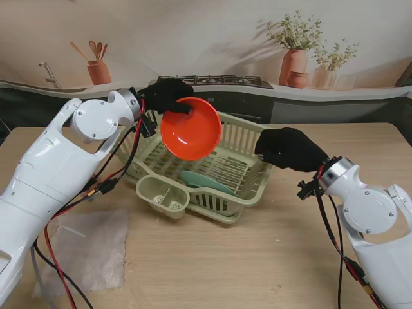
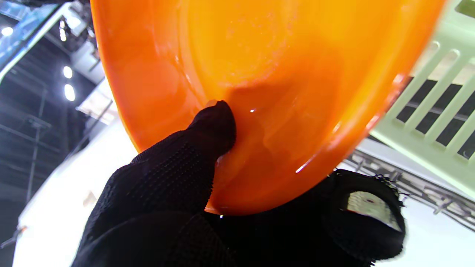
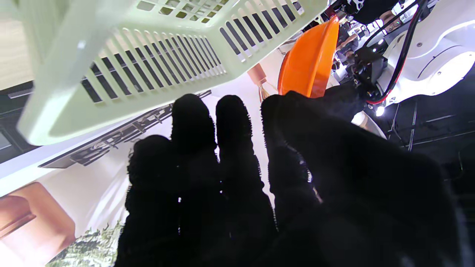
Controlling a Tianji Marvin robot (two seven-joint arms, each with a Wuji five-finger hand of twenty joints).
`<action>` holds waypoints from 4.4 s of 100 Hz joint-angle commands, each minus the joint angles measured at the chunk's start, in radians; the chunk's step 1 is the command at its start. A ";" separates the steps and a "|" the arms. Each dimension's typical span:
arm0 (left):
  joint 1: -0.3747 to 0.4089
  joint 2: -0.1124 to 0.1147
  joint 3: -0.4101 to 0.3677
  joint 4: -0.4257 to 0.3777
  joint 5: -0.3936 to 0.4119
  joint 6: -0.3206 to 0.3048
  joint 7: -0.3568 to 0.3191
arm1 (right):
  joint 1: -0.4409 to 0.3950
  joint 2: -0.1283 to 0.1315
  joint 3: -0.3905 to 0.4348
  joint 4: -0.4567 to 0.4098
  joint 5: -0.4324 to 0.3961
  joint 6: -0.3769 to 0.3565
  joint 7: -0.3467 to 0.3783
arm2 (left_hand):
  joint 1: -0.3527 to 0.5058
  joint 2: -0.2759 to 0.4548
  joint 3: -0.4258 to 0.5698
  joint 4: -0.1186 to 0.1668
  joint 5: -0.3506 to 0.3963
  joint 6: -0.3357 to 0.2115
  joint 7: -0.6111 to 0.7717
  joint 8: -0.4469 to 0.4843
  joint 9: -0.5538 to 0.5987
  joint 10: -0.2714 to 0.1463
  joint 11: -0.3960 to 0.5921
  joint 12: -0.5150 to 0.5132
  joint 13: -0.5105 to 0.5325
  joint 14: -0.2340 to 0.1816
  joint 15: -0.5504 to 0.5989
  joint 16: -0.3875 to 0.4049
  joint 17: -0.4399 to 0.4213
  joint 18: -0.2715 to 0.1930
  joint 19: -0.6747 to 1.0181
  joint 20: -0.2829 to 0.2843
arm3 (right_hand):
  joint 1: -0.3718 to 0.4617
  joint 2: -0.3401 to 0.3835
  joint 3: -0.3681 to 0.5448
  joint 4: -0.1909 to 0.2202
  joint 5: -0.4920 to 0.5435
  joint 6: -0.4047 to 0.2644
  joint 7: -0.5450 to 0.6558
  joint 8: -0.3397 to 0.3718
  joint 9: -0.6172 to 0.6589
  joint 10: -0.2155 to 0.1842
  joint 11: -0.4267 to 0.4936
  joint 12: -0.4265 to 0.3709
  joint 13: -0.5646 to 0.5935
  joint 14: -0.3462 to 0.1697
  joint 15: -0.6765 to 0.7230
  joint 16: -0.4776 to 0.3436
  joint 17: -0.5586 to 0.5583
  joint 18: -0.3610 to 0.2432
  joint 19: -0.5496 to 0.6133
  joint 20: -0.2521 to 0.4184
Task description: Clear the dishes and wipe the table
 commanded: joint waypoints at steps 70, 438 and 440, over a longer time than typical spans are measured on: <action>-0.127 -0.040 0.111 0.141 -0.039 -0.003 -0.017 | -0.236 0.009 0.131 0.074 -0.119 -0.070 -0.028 | 0.090 0.087 0.080 0.005 0.016 -0.135 0.140 0.058 -0.013 0.025 0.033 0.018 0.037 0.070 0.040 0.018 0.027 -0.184 0.280 -0.011 | 0.043 0.010 0.075 -0.030 -0.007 0.049 0.046 0.034 0.011 0.063 0.095 0.060 0.033 -0.002 0.098 0.050 0.024 -0.033 0.088 0.075; -0.347 -0.328 0.515 0.783 -0.105 -0.060 -0.015 | -0.266 0.008 0.118 0.116 -0.098 -0.041 -0.020 | 0.111 0.083 -0.006 0.044 0.052 -0.128 0.009 -0.146 -0.016 -0.002 -0.178 -0.013 -0.191 0.187 -0.306 -0.227 -0.299 0.221 -0.260 0.128 | 0.038 -0.041 0.121 -0.037 0.055 0.062 0.006 0.021 0.058 0.076 0.055 0.055 0.064 0.025 0.076 0.042 0.043 0.001 0.081 0.088; -0.346 -0.328 0.515 0.782 -0.104 -0.060 -0.015 | -0.266 0.008 0.118 0.115 -0.098 -0.040 -0.021 | 0.111 0.083 -0.007 0.044 0.053 -0.128 0.002 -0.153 -0.015 -0.005 -0.189 -0.016 -0.197 0.189 -0.317 -0.234 -0.316 0.223 -0.272 0.131 | 0.038 -0.042 0.122 -0.037 0.055 0.062 0.006 0.021 0.059 0.076 0.055 0.055 0.064 0.025 0.076 0.042 0.043 0.001 0.081 0.088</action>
